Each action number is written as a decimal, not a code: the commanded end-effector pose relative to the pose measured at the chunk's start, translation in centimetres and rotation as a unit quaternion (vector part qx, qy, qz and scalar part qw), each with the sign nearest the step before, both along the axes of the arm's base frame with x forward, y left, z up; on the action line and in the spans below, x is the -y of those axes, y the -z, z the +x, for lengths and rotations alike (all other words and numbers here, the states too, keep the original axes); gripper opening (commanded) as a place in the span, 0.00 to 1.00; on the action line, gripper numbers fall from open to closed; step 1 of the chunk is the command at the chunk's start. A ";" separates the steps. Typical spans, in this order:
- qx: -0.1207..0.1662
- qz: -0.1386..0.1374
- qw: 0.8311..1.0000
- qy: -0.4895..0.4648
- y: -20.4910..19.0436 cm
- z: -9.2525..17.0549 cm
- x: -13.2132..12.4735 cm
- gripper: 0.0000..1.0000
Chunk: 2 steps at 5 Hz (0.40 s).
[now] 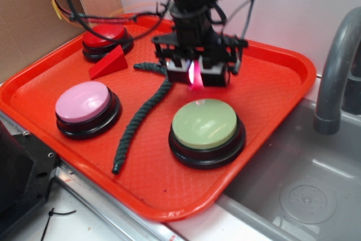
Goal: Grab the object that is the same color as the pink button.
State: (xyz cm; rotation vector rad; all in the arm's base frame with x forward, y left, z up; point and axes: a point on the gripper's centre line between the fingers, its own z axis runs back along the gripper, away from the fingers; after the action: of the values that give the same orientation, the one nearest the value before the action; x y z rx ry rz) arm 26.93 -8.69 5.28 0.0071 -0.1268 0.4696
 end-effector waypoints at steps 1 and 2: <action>0.013 -0.024 0.983 0.184 -7.9 -0.3 -3.0 0.00; 0.013 0.001 0.971 0.240 -11.4 -2.1 -4.7 0.00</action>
State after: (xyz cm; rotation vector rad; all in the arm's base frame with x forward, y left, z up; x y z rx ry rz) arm 23.33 -4.43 14.72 -0.0236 -0.0769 -0.0200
